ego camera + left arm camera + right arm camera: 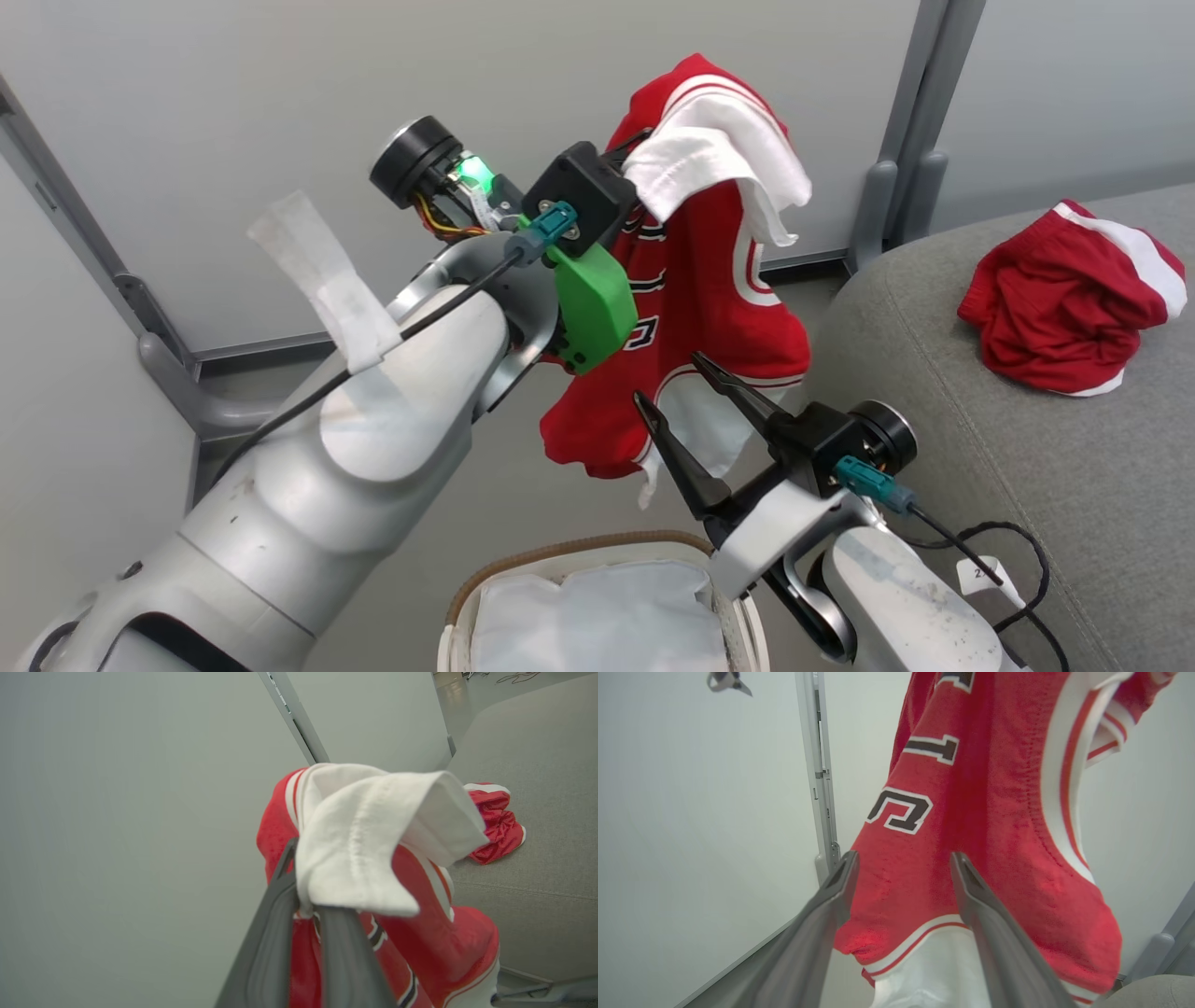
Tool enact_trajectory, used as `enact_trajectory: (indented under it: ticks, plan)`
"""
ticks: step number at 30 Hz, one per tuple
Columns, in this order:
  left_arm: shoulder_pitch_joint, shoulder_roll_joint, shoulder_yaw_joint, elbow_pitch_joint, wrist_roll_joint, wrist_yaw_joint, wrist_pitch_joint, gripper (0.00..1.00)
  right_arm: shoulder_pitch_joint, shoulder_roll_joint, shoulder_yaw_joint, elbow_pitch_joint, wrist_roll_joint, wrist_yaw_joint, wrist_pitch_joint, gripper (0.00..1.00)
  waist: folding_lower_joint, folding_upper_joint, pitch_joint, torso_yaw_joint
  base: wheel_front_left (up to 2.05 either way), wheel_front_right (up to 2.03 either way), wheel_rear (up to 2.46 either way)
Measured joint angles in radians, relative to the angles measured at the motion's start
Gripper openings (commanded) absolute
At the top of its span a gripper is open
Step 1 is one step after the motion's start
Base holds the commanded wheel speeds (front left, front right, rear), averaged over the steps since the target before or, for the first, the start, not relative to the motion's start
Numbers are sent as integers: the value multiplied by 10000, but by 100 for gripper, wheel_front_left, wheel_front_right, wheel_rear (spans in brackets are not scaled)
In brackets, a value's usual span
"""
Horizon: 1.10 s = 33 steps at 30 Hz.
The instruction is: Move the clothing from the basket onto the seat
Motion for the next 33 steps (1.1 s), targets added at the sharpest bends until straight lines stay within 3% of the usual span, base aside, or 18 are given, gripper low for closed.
enact_trajectory:
  ticks: [12,26,28,32,33]
  plan:
    - [-130,-690,-606,161,-382,-13,203,0,-755,-4,58,1145,803,0,0,100,0,0,-249,538,0,0,0]
    - [-92,-894,-882,-370,-1024,40,531,0,-2081,-2,-205,2577,608,0,0,99,0,0,-253,848,0,0,0]
    - [-84,-901,-882,-420,-1131,50,594,0,-2296,-8,-328,2754,412,0,2,44,0,1,-243,898,0,0,0]
    - [-74,-913,-890,-476,-1216,92,617,0,-2579,-4,-500,2874,159,0,0,20,0,0,-207,990,0,0,0]
    - [-74,-909,-888,-476,-1237,127,621,0,-2595,-6,-529,2874,105,0,0,3,0,0,-190,1004,0,0,0]
